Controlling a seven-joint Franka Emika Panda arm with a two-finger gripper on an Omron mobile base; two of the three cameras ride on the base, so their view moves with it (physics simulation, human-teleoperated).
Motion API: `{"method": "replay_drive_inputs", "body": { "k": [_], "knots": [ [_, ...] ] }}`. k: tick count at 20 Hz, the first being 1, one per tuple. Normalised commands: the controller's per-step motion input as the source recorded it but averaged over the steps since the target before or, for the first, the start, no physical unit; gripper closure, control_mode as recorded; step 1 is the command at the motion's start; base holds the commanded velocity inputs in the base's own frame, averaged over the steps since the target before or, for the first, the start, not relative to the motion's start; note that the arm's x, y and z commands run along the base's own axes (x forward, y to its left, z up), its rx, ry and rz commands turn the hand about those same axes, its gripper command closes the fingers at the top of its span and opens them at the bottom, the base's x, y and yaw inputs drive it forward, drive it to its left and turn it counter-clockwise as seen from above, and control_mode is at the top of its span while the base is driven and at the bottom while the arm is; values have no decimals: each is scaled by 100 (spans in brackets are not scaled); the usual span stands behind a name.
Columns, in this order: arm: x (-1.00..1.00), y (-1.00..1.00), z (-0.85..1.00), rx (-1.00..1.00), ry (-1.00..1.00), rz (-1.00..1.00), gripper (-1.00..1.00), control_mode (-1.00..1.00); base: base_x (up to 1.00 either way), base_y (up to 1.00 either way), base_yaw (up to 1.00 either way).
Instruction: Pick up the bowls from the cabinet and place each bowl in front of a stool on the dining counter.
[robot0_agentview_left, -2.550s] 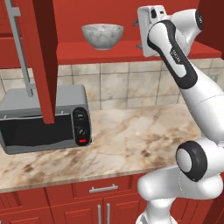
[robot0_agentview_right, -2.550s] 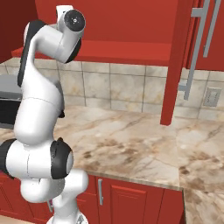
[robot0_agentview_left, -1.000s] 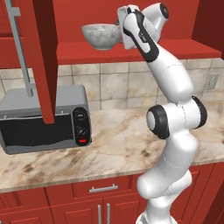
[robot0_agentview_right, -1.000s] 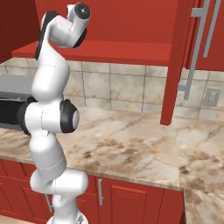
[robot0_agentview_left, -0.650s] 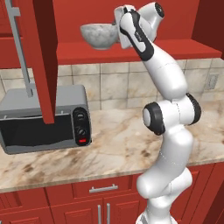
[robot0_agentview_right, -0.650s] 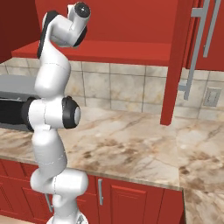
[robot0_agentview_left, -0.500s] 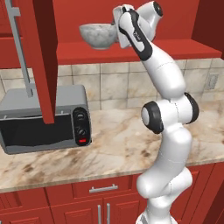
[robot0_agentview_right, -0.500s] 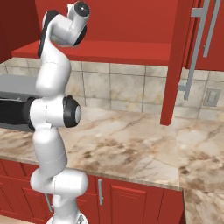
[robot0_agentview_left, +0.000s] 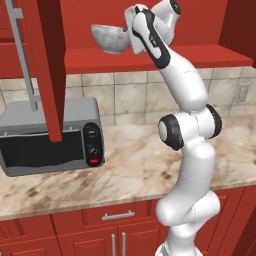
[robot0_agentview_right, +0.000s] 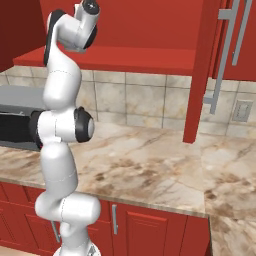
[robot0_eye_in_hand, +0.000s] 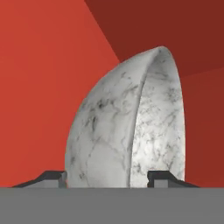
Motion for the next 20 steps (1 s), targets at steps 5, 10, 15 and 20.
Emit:
{"method": "replay_drive_inputs", "body": {
  "k": [5,10,15,20],
  "knots": [
    [12,11,-10,0,5,0,100,-100,0,0,0],
    [3,5,-1,0,0,0,100,-100,0,0,0],
    [-7,2,0,0,-1,0,100,-100,0,0,0],
    [-47,0,-11,0,0,-1,100,-100,0,0,0]
  ]
}}
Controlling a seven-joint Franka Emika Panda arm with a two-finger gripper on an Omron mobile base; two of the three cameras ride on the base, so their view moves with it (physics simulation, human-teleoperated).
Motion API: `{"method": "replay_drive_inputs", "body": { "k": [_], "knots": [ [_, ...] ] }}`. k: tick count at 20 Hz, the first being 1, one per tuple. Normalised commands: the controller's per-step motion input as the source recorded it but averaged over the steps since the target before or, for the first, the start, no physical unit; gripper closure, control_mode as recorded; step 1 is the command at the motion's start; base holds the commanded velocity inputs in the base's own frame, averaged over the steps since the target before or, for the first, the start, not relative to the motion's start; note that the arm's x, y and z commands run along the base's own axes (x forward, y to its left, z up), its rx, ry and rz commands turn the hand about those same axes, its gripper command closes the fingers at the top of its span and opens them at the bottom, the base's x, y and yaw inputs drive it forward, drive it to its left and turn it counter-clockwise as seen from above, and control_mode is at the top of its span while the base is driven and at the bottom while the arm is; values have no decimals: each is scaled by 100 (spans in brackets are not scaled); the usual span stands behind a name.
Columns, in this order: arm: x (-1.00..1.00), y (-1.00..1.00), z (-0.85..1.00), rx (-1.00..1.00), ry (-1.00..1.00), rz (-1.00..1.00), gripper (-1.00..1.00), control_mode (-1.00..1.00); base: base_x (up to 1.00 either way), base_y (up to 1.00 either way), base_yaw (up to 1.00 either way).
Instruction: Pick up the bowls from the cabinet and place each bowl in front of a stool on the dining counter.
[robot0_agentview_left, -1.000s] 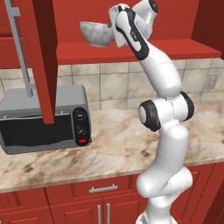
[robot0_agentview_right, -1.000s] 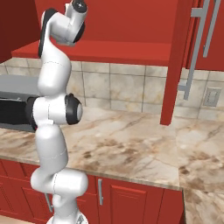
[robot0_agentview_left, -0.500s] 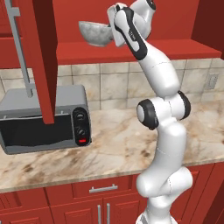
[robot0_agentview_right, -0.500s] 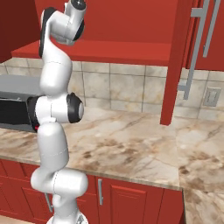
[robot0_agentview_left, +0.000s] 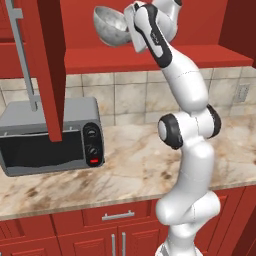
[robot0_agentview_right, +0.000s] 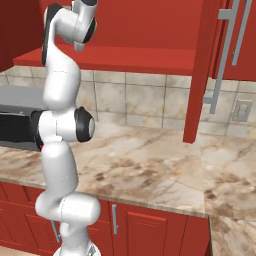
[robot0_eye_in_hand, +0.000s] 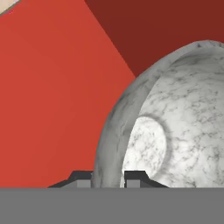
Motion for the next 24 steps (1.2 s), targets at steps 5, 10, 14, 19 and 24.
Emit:
{"method": "replay_drive_inputs", "body": {
  "k": [5,10,14,19,24],
  "knots": [
    [-66,0,-32,0,0,-2,100,-100,0,0,0],
    [-68,0,-40,0,0,-1,100,-100,0,0,0],
    [-91,-2,-31,0,-2,-4,100,-100,0,0,0],
    [-79,-7,-6,2,-9,-5,100,-100,0,0,0],
    [-61,-3,0,2,-5,-3,100,-100,0,0,0]
  ]
}}
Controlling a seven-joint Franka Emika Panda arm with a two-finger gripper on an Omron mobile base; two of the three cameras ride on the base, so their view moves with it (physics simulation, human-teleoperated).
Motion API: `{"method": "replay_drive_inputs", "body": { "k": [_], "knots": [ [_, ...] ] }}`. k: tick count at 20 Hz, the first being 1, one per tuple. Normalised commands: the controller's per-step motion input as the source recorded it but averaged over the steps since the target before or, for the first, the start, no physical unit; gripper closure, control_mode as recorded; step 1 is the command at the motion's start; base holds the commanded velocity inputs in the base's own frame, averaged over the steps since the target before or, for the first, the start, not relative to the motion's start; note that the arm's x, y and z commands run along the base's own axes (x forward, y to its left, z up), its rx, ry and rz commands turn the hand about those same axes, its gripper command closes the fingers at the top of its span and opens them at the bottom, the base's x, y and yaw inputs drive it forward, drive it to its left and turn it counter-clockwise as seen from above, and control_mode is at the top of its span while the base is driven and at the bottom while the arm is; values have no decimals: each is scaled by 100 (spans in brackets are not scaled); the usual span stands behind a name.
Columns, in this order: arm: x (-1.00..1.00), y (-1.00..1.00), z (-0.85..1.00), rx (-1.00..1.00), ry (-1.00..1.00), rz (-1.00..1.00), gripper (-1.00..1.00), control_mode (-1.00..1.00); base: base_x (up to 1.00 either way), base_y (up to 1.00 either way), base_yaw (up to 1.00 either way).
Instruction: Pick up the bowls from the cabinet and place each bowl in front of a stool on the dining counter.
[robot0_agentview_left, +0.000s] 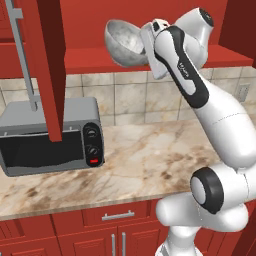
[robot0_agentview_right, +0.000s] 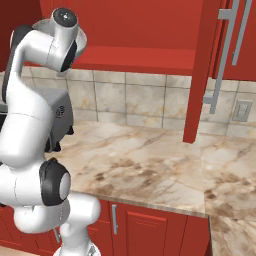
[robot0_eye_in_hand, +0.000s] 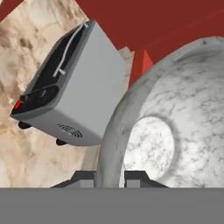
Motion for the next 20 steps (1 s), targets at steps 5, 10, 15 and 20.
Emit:
{"method": "replay_drive_inputs", "body": {
  "k": [5,10,15,20],
  "knots": [
    [-70,-5,0,0,0,-2,100,-100,0,0,0],
    [-92,-4,17,-3,-1,-7,100,-100,0,0,0],
    [-79,-2,2,-13,15,-13,100,-100,0,0,0],
    [-63,-10,-16,-19,33,-14,100,-100,0,0,0]
  ]
}}
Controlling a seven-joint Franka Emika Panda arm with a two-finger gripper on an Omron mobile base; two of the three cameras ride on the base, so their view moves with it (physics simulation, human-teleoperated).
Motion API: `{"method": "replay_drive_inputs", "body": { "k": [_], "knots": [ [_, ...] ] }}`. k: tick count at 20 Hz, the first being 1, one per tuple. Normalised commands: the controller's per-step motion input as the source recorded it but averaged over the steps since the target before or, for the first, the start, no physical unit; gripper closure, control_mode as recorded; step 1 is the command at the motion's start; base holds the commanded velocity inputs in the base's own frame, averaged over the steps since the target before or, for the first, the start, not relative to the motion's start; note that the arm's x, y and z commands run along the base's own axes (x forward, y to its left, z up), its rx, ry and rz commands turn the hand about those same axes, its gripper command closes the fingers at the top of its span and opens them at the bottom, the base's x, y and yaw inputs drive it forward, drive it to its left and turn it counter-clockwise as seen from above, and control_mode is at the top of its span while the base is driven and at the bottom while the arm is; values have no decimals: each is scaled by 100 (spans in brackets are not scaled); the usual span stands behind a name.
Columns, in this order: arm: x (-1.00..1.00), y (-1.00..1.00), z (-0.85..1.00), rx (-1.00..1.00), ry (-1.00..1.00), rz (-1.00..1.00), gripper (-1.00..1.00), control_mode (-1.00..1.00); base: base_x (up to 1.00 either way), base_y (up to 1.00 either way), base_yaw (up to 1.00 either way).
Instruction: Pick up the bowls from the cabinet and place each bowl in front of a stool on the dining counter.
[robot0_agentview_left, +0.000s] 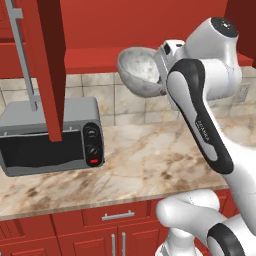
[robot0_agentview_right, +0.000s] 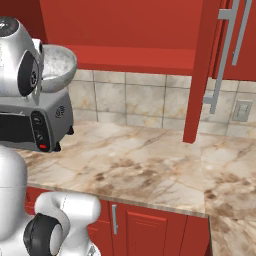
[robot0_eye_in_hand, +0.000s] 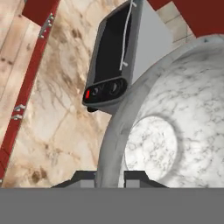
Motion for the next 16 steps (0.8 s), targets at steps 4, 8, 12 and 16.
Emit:
{"method": "replay_drive_inputs", "body": {
  "k": [4,8,12,16],
  "knots": [
    [-71,-68,-13,-1,10,-5,100,-100,0,0,0],
    [-32,-55,-60,-6,12,-4,100,-100,0,0,0],
    [-16,-28,-99,-17,17,-8,100,-100,0,0,0],
    [-1,-3,-71,-13,21,-11,100,-100,0,0,0]
  ]
}}
